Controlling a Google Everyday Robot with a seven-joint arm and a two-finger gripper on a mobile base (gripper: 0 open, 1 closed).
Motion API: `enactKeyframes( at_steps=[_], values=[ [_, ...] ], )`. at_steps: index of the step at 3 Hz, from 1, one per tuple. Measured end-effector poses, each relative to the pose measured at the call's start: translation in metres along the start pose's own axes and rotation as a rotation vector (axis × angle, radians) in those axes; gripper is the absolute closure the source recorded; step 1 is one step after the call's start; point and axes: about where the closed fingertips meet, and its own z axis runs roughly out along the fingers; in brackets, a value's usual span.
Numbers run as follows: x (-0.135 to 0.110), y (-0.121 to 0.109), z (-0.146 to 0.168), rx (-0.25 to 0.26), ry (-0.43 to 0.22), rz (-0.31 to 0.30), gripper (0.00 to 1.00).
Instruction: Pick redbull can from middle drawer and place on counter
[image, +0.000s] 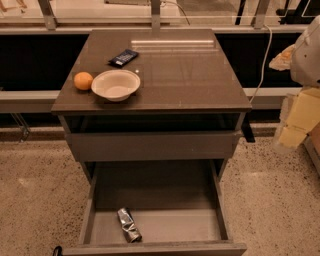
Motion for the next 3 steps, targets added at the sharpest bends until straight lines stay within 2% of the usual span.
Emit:
enactKeyframes(
  at_steps=[1, 2, 3],
  values=[
    [0.0, 0.0, 0.0, -0.001, 0.0, -0.001, 0.0],
    [-0.043, 0.016, 0.037, -0.12, -0.025, -0.155, 0.0],
    [-0.132, 0.056, 0.076, -0.22, -0.072, -0.455, 0.0]
  ],
)
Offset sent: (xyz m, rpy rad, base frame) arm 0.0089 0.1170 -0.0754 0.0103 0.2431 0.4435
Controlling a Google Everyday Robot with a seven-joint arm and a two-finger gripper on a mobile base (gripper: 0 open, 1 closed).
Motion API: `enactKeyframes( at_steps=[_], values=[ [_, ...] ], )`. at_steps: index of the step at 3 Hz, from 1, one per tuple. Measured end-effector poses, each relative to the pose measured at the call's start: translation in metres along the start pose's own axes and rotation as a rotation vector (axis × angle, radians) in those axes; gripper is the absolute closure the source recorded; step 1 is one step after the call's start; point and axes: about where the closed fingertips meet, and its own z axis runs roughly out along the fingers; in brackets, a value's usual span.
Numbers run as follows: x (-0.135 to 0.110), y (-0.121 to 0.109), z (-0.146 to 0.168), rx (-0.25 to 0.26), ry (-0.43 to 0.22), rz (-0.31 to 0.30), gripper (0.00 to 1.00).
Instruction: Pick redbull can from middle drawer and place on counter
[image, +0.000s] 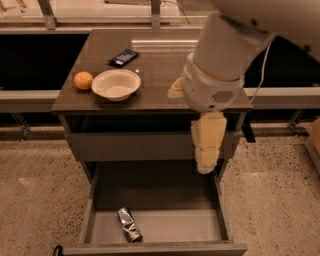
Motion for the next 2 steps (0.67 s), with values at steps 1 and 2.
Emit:
enactKeyframes(
  at_steps=[1, 2],
  values=[
    [-0.079, 0.015, 0.04, -0.049, -0.106, -0.269, 0.0],
    [-0.096, 0.018, 0.039, -0.04, -0.158, -0.352, 0.0]
  ],
)
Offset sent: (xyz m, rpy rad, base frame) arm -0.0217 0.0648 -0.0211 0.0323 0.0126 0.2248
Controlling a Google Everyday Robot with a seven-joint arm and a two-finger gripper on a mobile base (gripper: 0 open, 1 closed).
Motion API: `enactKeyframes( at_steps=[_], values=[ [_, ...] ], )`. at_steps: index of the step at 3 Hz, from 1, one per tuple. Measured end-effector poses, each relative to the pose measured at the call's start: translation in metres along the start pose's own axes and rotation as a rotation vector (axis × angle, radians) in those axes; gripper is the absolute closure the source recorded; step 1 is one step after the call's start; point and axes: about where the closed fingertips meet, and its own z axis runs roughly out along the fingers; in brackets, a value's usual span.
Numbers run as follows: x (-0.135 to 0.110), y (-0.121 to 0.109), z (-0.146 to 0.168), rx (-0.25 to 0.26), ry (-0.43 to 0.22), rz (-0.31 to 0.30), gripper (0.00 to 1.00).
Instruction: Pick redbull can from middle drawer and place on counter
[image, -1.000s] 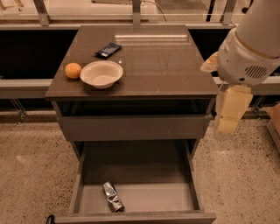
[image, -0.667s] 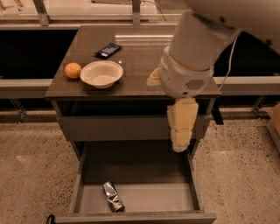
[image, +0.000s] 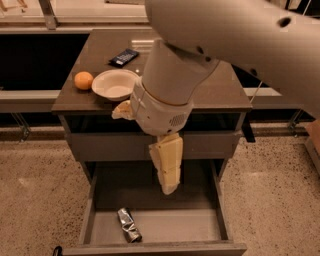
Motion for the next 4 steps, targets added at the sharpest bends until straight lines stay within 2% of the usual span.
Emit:
enactKeyframes(
  at_steps=[1, 2, 3, 4],
  values=[
    [0.003, -0.007, 0.023, -0.096, 0.062, -0.12, 0.0],
    [0.031, 0.005, 0.075, -0.258, 0.1, -0.281, 0.0],
    [0.042, 0.006, 0.086, -0.29, 0.105, -0.402, 0.0],
    [0.042, 0.006, 0.087, -0.29, 0.105, -0.404, 0.0]
  ],
)
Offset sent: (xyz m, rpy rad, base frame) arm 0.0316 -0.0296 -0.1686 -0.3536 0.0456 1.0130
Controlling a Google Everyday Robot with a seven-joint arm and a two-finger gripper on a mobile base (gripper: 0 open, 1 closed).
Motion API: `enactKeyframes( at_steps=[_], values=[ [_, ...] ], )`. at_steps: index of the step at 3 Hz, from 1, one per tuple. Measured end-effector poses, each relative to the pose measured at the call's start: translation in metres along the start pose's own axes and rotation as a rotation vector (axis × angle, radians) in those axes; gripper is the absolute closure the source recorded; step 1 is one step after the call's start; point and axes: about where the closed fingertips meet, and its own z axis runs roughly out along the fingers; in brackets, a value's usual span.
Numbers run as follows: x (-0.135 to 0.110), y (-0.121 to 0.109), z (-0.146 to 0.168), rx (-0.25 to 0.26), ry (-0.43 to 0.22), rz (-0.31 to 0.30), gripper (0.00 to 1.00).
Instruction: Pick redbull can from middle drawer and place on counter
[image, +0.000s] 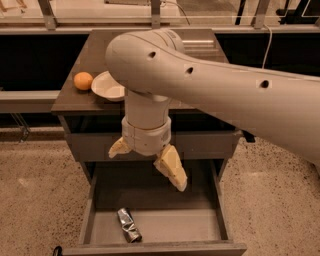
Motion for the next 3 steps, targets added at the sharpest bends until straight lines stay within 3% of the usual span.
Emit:
enactKeyframes(
  at_steps=[1, 2, 3],
  values=[
    [0.0, -0.011, 0.022, 0.019, 0.035, -0.067, 0.0],
    [-0.002, -0.008, 0.055, 0.061, 0.121, -0.217, 0.0],
    [-0.001, -0.013, 0.067, 0.097, 0.131, -0.295, 0.0]
  ],
)
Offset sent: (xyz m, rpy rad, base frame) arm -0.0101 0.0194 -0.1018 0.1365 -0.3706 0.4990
